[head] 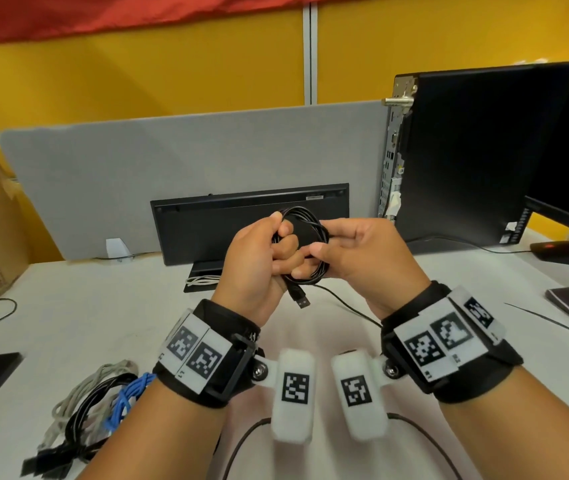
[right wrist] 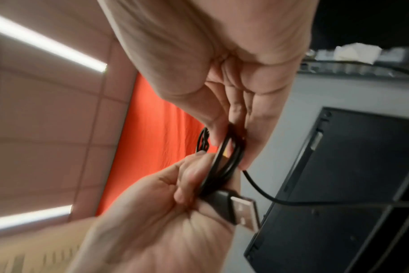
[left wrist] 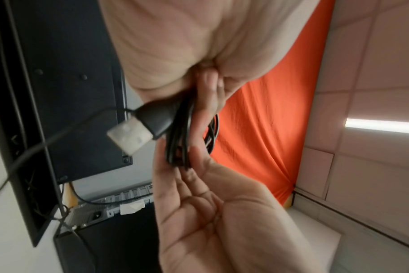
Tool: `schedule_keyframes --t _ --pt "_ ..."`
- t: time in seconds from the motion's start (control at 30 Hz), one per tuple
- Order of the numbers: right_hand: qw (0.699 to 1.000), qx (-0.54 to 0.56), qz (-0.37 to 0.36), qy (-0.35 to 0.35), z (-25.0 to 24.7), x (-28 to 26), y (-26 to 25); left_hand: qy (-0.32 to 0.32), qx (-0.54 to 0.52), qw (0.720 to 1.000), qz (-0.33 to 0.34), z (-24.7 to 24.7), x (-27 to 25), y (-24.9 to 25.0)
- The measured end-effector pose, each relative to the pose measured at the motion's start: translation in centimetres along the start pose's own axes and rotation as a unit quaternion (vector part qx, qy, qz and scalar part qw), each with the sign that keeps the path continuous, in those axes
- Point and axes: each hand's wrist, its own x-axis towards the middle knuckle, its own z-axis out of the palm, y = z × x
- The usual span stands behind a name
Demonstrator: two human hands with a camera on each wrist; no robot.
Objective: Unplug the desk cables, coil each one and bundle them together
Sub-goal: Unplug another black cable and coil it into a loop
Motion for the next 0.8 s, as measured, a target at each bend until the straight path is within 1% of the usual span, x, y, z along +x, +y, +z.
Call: schedule_keyframes --t 0.1,0.13,0.23,0.3,0.37,0.4,0.47,0.5,0.53,0.57,0.6,0.63,0.67,0.73,0.77,0.8 --pt "0.99 -0.127 -0.02 0.052 0.0 0.3 0.2 0.015 0.06 0.998 0.009 0.1 -0.1 0.0" --pt "0.987 -0.149 -0.026 0.061 0.0 0.4 0.1 0.02 0.077 0.997 0.011 0.2 -0.1 0.0" --pt "0.987 -0.133 -0.042 0.081 -0.3 0.3 -0.2 0.026 0.127 0.991 0.025 0.4 -0.1 -0.2" --pt "0.994 -0.068 -0.04 0.075 -0.4 0.1 -0.5 0.032 0.151 0.987 0.035 0.4 -0.1 -0.3" --pt "0.998 0.035 -0.016 0.051 -0.3 0.0 -0.8 0.039 0.161 0.985 0.037 0.3 -0.1 -0.4" --pt "0.995 0.095 -0.001 0.038 -0.4 0.0 -1.0 0.039 0.167 0.984 0.035 0.3 -0.1 -0.5" --pt "0.979 0.201 0.03 0.013 -0.4 -0.1 -1.1 0.032 0.179 0.983 0.033 0.3 -0.2 -0.6" --pt "0.971 0.234 0.043 0.001 -0.4 -0.1 -1.1 0.029 0.187 0.981 0.034 0.3 -0.3 -0.6" --pt "0.969 0.243 0.053 -0.01 -0.2 -0.2 -1.1 0.029 0.199 0.979 0.039 0.3 -0.3 -0.6" --pt "0.973 0.223 0.056 -0.014 0.0 -0.2 -1.0 0.033 0.218 0.974 0.048 0.4 -0.4 -0.7" --pt "0.984 0.17 0.046 -0.01 0.1 -0.2 -0.8 0.04 0.239 0.969 0.059 0.5 -0.4 -0.8" --pt "0.996 0.088 0.023 0.0 0.2 -0.2 -0.6 0.047 0.257 0.963 0.07 0.6 -0.3 -0.8" --pt "1.0 -0.011 -0.006 0.013 0.1 0.0 -0.4 0.052 0.269 0.959 0.079 0.7 -0.3 -0.7" --pt "0.982 -0.179 -0.051 0.025 -0.2 0.2 -0.3 0.063 0.269 0.957 0.091 0.8 -0.2 -0.6" --pt "0.969 -0.239 -0.049 0.017 -0.4 0.2 -0.3 0.068 0.266 0.957 0.094 0.9 -0.2 -0.6" --pt "0.959 -0.281 -0.032 0.001 -0.7 0.3 -0.4 0.075 0.266 0.956 0.096 0.9 -0.2 -0.7"
